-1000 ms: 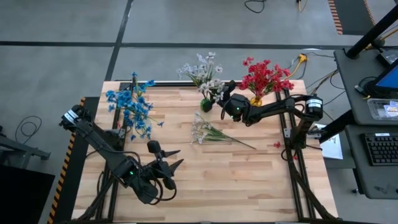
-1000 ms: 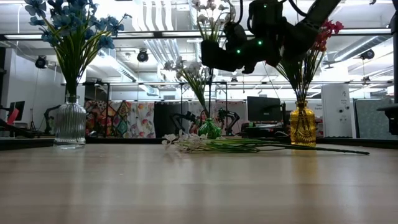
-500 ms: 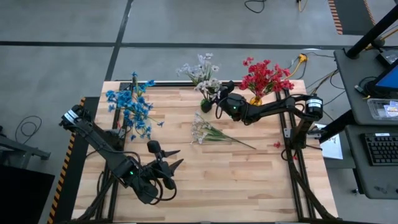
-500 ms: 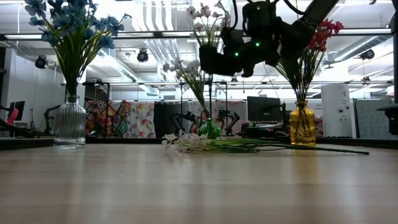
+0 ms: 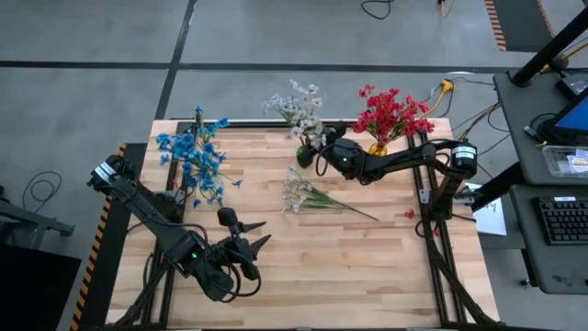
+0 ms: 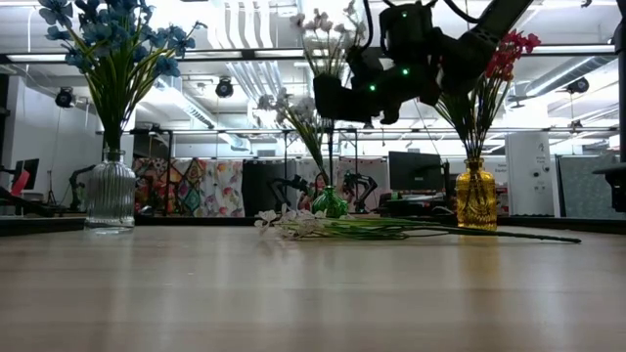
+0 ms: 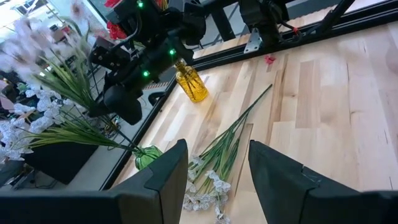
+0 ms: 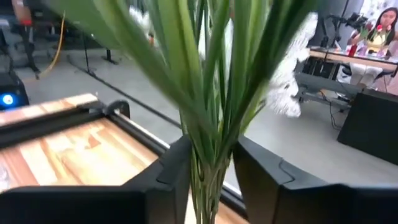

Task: Sort flowers into vase by color
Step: Put the white flowers into the green vase

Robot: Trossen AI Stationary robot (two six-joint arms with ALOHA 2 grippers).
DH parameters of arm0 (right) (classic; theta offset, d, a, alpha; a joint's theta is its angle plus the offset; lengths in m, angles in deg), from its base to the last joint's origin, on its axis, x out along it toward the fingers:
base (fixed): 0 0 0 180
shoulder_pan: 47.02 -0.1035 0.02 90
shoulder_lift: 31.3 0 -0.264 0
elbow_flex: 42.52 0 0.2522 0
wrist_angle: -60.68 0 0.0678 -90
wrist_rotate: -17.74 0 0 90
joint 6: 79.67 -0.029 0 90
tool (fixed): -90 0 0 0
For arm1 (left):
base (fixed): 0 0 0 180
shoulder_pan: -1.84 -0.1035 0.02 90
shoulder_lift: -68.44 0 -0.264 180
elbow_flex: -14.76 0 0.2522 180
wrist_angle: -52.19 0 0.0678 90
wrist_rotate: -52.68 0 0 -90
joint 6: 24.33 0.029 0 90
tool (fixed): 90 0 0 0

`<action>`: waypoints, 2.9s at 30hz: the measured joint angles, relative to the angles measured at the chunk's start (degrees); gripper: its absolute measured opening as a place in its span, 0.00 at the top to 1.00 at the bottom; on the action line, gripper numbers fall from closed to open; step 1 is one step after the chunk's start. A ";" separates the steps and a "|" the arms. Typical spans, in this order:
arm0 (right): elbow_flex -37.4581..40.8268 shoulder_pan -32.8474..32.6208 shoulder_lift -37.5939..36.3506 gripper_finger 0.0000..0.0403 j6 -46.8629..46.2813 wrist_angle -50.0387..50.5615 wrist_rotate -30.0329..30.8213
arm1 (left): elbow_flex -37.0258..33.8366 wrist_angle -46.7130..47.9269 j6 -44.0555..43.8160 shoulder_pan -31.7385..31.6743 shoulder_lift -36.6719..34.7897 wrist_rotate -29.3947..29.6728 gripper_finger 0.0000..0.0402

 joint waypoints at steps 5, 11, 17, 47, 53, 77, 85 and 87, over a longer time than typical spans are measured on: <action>0.02 -0.02 0.00 0.63 -0.98 4.36 0.16 | -0.02 0.00 -0.02 0.00 0.00 0.00 0.61; 0.04 -0.04 -1.14 0.48 -4.04 11.64 0.16 | -0.02 0.00 -0.19 0.00 0.00 -0.01 0.61; -0.02 -1.27 -3.90 0.37 -6.13 22.65 0.07 | -0.04 -0.01 -0.22 -0.02 0.00 -0.02 0.61; 0.42 -13.18 -9.27 0.33 -17.28 61.66 -19.71 | 8.47 0.25 -5.96 6.19 0.00 -11.51 0.61; 0.78 -13.76 -6.19 0.35 -21.34 67.77 -20.60 | 8.60 0.24 -5.96 9.04 -0.02 -7.37 0.61; 1.18 -13.70 -1.66 0.96 -24.77 68.21 -21.68 | 9.57 0.66 -5.94 10.03 0.00 -7.04 0.61; 1.47 -15.78 -5.48 0.97 -26.78 66.02 -23.24 | 9.53 1.55 -5.92 10.03 0.00 -7.06 0.61; 1.91 -16.74 -6.93 0.97 -27.36 62.29 -23.02 | 9.53 1.55 -5.94 10.03 0.00 -7.06 0.61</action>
